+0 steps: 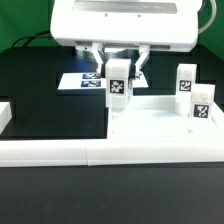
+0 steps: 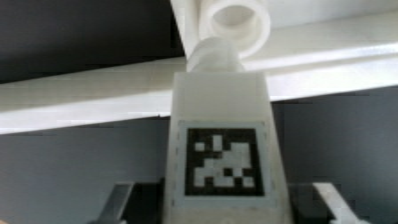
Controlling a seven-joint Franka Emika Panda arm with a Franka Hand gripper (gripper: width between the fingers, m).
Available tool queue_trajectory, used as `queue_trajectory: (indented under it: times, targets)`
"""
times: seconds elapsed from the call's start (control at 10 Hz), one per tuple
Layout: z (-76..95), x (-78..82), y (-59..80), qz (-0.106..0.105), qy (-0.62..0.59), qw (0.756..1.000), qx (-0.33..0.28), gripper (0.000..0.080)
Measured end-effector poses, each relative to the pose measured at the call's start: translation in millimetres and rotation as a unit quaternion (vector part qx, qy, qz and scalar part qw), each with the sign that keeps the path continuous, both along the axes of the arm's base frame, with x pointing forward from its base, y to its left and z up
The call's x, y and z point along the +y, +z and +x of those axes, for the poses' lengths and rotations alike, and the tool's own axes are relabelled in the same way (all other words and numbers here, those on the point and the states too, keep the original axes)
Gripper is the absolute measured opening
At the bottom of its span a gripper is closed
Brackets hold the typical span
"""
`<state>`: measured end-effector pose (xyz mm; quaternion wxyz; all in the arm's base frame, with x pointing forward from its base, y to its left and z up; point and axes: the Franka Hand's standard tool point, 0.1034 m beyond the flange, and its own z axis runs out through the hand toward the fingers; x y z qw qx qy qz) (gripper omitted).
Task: Assemble square table
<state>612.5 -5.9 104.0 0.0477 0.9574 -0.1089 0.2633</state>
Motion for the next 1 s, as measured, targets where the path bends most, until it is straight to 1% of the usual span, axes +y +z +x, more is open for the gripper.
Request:
queue_trajectory:
  times: [0.4,0.7,1.0]
  targets:
    - [-3.1,7.9,-9.7,0.004,-0.001,1.0,0.006,0.0291]
    - [-0.4,7.7,-11.8,0.0,0.001,1.0,-0.002,0.0291]
    - [-2.4,8.6,-23.3,-0.003,0.0,1.0,-0.003,0.0291]
